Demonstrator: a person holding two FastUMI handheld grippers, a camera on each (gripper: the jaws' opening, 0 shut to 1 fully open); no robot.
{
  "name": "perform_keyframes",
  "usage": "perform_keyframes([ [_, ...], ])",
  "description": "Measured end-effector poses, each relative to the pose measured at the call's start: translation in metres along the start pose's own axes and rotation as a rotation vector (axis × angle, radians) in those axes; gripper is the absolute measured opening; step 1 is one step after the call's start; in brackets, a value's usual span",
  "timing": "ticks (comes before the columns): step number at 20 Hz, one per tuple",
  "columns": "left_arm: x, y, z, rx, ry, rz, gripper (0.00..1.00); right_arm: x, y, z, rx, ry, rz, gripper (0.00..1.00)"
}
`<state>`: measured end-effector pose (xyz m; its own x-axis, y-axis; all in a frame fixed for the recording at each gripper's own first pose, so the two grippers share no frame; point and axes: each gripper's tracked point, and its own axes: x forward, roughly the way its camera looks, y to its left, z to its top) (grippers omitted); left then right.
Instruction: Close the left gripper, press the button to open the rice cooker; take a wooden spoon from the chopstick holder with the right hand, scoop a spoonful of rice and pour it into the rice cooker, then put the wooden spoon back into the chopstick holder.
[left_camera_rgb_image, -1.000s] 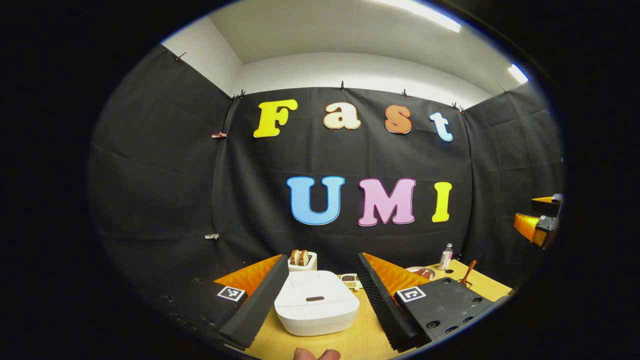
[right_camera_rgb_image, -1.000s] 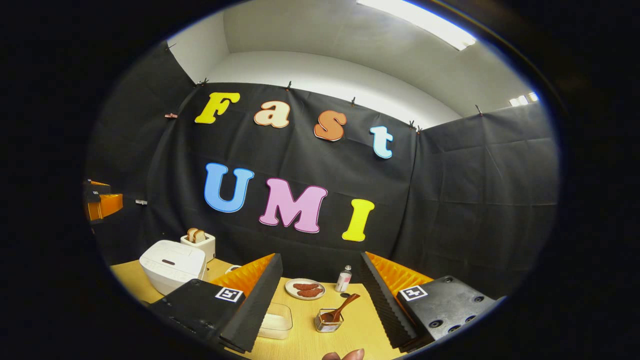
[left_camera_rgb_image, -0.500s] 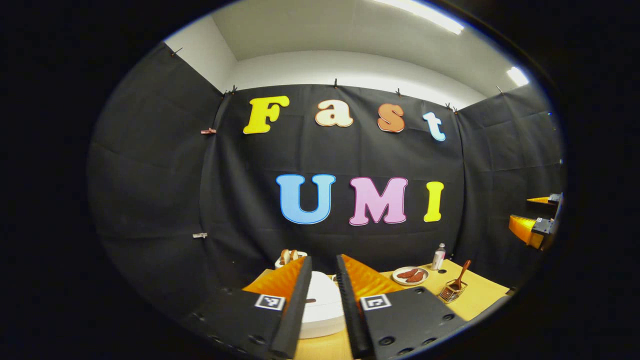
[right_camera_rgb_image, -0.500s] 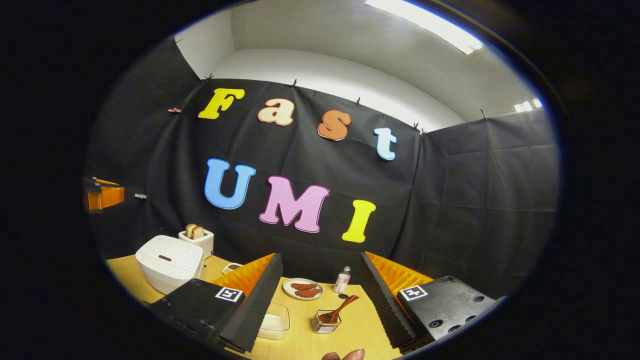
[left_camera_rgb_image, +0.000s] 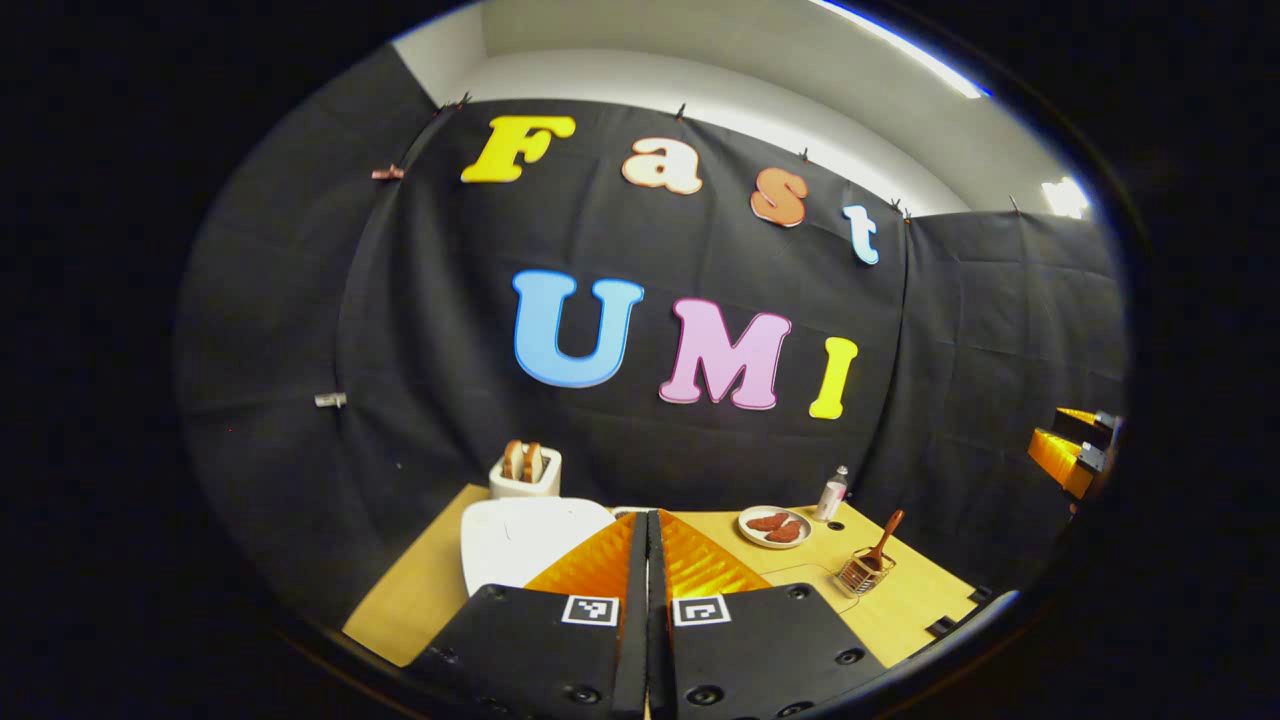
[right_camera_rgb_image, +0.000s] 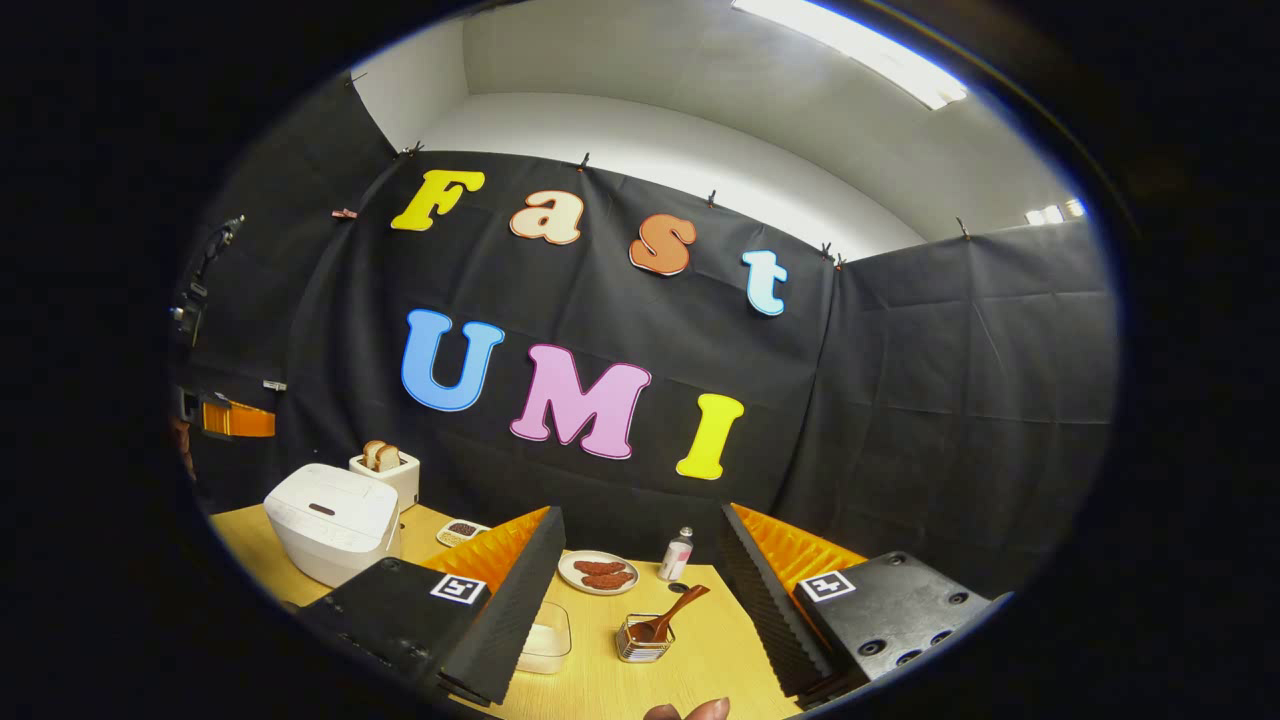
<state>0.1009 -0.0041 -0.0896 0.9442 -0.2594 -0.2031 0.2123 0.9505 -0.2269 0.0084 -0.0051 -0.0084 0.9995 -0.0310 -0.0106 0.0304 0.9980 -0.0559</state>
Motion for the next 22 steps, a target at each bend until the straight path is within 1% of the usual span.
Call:
perform_keyframes([
  [1, 0.012, 0.008, -0.011, -0.027, 0.038, -0.011, 0.06, -0.002, -0.003, 0.0, 0.0, 0.002, -0.009, 0.97],
  [3, 0.034, 0.022, -0.032, -0.034, 0.114, -0.026, 0.06, -0.007, -0.011, 0.001, 0.009, 0.003, -0.031, 0.97],
  [4, 0.043, 0.027, -0.039, -0.04, 0.139, -0.035, 0.06, -0.009, -0.015, 0.0, 0.014, 0.007, -0.038, 0.97],
  [6, 0.061, 0.035, -0.046, -0.083, 0.186, -0.05, 0.06, -0.014, -0.02, -0.001, 0.011, 0.009, -0.047, 0.97],
  [7, 0.069, 0.039, -0.05, -0.101, 0.212, -0.047, 0.06, -0.016, -0.024, -0.001, 0.005, 0.012, -0.054, 0.97],
  [8, 0.075, 0.047, -0.058, -0.109, 0.251, -0.028, 0.06, -0.019, -0.027, -0.005, 0.002, 0.023, -0.056, 0.97],
  [12, 0.096, 0.07, -0.099, -0.124, 0.42, 0.019, 0.06, -0.028, -0.036, -0.011, 0.024, 0.041, -0.077, 0.97],
  [14, 0.105, 0.073, -0.107, -0.135, 0.455, 0.025, 0.06, -0.033, -0.041, -0.01, 0.013, 0.035, -0.082, 0.97],
  [17, 0.115, 0.077, -0.112, -0.124, 0.476, 0.038, 0.06, -0.042, -0.051, -0.009, 0.006, 0.034, -0.099, 0.97],
  [19, 0.123, 0.072, -0.118, -0.119, 0.506, 0.033, 0.06, -0.044, -0.057, -0.011, 0.014, 0.041, -0.108, 0.97],
  [22, 0.131, 0.077, -0.129, -0.087, 0.533, 0.057, 0.06, -0.046, -0.065, -0.02, 0.019, 0.061, -0.122, 0.97],
])
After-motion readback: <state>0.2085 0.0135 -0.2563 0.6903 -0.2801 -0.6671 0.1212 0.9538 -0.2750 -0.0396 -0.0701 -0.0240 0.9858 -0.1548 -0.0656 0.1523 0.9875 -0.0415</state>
